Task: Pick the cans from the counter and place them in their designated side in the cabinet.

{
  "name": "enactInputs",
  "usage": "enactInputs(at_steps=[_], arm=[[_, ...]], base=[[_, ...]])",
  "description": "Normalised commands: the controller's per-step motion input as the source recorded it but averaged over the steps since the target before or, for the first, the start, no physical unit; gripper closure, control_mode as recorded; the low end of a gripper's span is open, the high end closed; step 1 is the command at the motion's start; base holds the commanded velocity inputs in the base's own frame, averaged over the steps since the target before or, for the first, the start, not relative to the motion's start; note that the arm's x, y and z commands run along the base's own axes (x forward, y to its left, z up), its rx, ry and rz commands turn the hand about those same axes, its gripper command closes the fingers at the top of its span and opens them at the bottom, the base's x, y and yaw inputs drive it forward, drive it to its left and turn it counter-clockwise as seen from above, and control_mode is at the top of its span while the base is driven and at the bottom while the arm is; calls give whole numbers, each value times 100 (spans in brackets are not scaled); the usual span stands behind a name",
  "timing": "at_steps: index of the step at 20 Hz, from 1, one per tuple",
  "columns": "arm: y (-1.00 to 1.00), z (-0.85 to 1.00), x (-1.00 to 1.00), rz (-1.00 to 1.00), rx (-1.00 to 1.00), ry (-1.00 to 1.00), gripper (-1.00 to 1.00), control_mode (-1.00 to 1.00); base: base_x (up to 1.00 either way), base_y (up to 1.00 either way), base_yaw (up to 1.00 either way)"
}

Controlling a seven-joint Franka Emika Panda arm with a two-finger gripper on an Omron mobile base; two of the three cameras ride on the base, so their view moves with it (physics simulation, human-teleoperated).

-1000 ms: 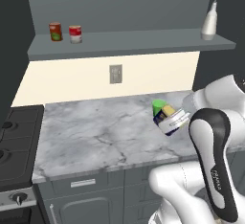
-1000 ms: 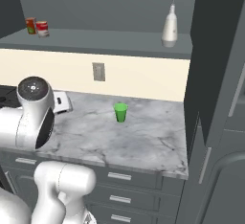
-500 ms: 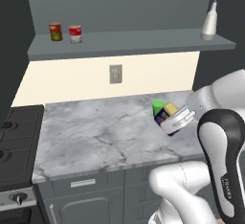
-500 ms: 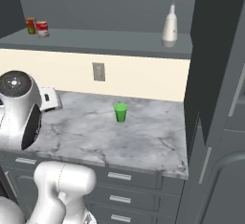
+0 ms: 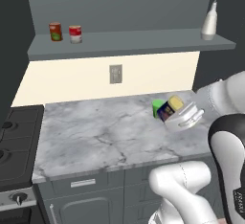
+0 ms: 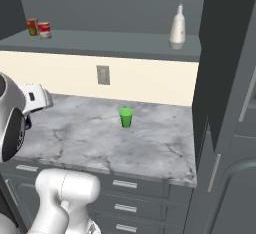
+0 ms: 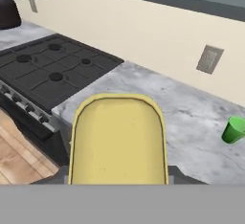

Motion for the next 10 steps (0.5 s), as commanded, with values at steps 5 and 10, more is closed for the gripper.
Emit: enactInputs(at_steps=[5,10], arm=[[2,34,-14,0,1,-10,100,-100],[1,31,-2,0,3,-8,100,-100]], base=[[0,0,0],[0,0,0]])
